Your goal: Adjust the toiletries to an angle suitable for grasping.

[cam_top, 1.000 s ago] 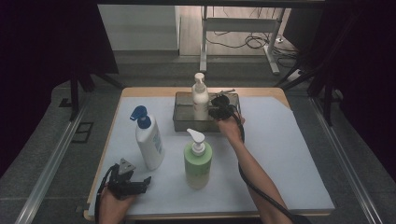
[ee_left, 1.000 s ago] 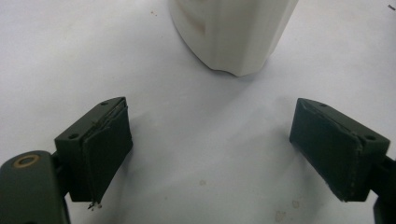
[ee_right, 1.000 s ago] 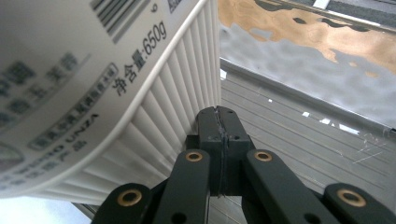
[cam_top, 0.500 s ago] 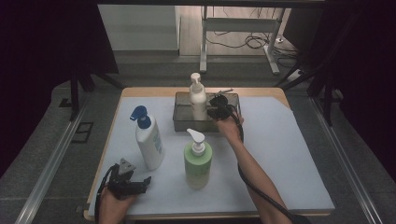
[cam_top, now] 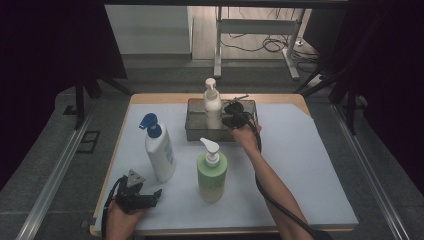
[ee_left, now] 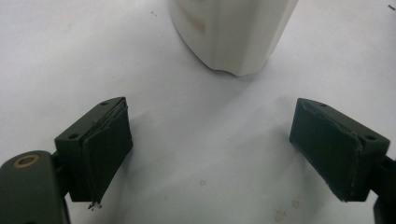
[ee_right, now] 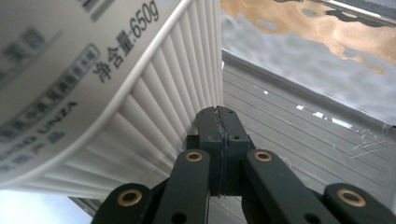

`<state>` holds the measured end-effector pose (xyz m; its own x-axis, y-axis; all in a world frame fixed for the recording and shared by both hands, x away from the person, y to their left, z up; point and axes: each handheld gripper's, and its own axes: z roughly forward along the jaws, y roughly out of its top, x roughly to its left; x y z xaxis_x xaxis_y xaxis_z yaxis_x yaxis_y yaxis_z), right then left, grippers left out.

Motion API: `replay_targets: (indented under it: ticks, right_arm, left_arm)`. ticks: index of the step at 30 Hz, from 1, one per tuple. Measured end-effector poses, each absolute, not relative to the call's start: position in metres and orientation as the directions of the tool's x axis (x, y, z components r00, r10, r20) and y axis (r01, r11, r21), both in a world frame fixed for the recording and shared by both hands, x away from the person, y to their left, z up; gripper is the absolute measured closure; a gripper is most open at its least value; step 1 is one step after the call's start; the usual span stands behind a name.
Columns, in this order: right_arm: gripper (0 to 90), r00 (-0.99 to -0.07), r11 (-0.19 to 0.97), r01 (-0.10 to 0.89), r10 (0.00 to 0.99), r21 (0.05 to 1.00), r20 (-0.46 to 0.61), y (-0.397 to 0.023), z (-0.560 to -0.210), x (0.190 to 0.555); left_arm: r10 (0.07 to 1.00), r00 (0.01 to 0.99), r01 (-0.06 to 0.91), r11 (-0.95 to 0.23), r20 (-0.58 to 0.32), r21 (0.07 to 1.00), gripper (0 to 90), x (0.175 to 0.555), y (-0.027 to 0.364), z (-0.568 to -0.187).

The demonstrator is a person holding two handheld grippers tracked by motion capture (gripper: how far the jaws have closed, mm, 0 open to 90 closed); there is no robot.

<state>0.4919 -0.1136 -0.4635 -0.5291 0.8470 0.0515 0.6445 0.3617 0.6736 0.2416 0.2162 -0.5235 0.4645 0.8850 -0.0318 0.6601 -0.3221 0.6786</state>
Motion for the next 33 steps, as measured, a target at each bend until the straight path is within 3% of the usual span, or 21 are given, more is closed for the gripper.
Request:
replay_targets:
  ticks: [33]
  right_arm:
    - [86.8, -0.553, 0.383, 0.643, 0.832, 0.663, 0.056, -0.1057, -0.4638, 0.4935]
  left_arm:
    - [0.885, 0.464, 0.66, -0.321, -0.033, 0.679, 12.3, 0.2415, 0.2161, -0.5235]
